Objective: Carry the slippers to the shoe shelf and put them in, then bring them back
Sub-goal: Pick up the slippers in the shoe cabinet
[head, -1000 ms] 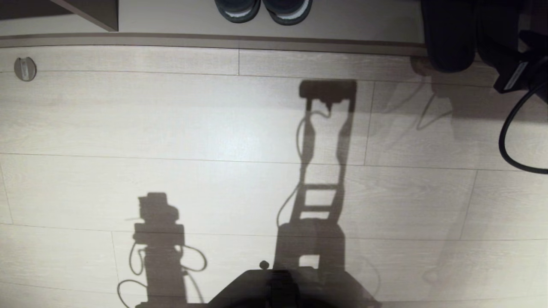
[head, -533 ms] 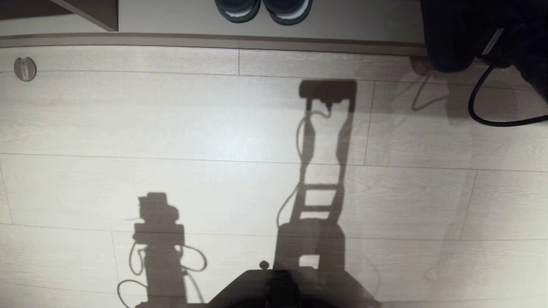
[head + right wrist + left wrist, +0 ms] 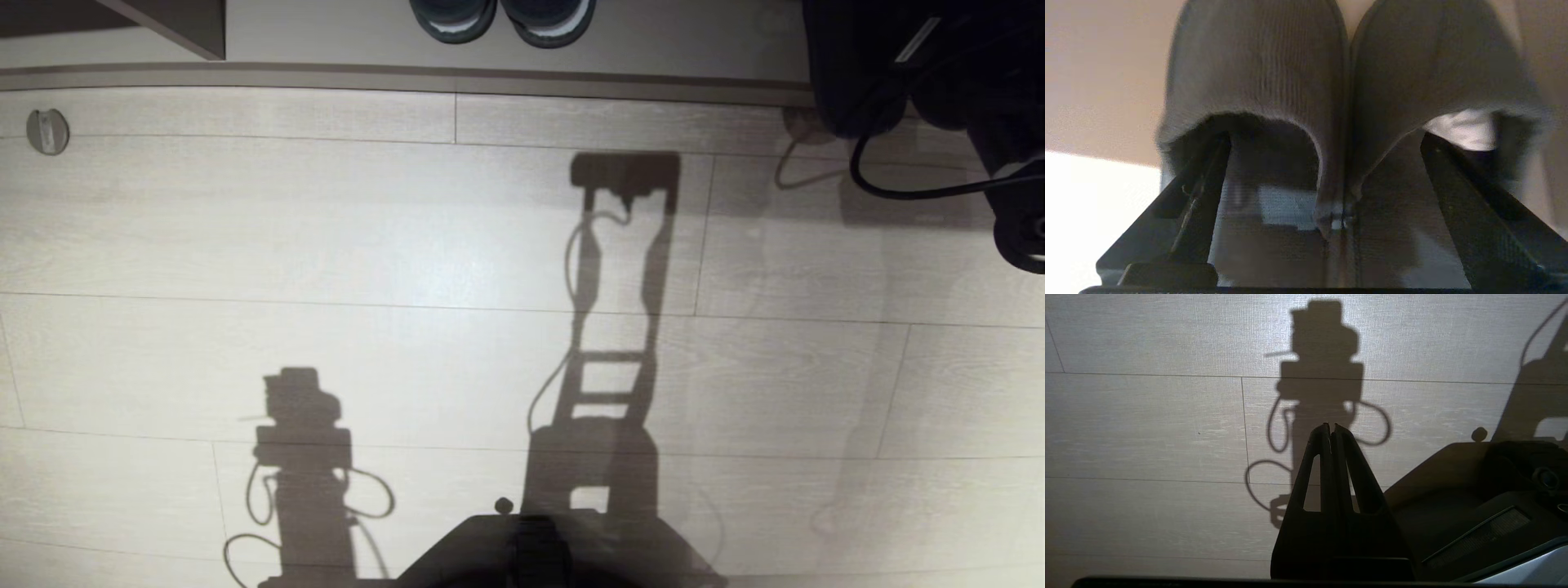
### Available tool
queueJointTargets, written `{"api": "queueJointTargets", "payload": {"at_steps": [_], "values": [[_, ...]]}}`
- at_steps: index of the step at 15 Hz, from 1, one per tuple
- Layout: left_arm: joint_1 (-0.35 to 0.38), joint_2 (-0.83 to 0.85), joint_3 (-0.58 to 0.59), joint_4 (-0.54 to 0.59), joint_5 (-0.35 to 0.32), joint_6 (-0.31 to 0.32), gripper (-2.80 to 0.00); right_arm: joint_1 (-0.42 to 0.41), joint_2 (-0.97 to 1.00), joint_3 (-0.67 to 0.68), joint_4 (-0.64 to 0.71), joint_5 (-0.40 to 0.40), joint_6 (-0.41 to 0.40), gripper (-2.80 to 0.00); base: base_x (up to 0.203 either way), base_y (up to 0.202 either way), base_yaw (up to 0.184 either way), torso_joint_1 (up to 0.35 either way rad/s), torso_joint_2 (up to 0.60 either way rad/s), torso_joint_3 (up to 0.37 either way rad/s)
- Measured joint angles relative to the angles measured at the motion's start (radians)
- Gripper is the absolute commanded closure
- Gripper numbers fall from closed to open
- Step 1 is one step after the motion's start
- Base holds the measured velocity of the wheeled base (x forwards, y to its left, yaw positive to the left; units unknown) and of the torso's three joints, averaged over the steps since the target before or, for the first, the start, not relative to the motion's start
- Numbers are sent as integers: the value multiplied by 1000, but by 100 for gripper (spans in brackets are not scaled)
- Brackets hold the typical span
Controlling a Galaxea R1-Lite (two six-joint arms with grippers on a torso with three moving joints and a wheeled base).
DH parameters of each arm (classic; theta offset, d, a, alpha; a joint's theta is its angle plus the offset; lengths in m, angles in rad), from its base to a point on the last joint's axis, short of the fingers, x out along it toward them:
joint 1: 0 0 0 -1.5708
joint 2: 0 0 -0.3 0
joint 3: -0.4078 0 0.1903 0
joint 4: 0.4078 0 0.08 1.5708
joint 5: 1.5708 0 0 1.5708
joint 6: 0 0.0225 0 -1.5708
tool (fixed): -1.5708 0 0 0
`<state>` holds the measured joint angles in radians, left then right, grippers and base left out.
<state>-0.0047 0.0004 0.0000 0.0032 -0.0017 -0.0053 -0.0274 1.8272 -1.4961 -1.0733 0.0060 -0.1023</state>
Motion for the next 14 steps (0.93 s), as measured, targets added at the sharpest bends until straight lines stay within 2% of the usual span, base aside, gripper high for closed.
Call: {"api": "queueJointTargets", "payload": {"at_steps": [7,8,11,14], "values": [[0,0,0,0,0,-1,0,-2,125,-190,-21,0,45,-280,0,0,0,0,0,0],[0,0,0,0,0,-2,0,-2,150,-235,-38,1,48,0,0,0,0,0,0,0],[0,0,0,0,0,-2,0,-2,229,-362,-58,9,59,0,0,0,0,0,0,0],[0,0,0,0,0,-2,0,-2,264,-395,-61,33,96,0,0,0,0,0,0,0]]}}
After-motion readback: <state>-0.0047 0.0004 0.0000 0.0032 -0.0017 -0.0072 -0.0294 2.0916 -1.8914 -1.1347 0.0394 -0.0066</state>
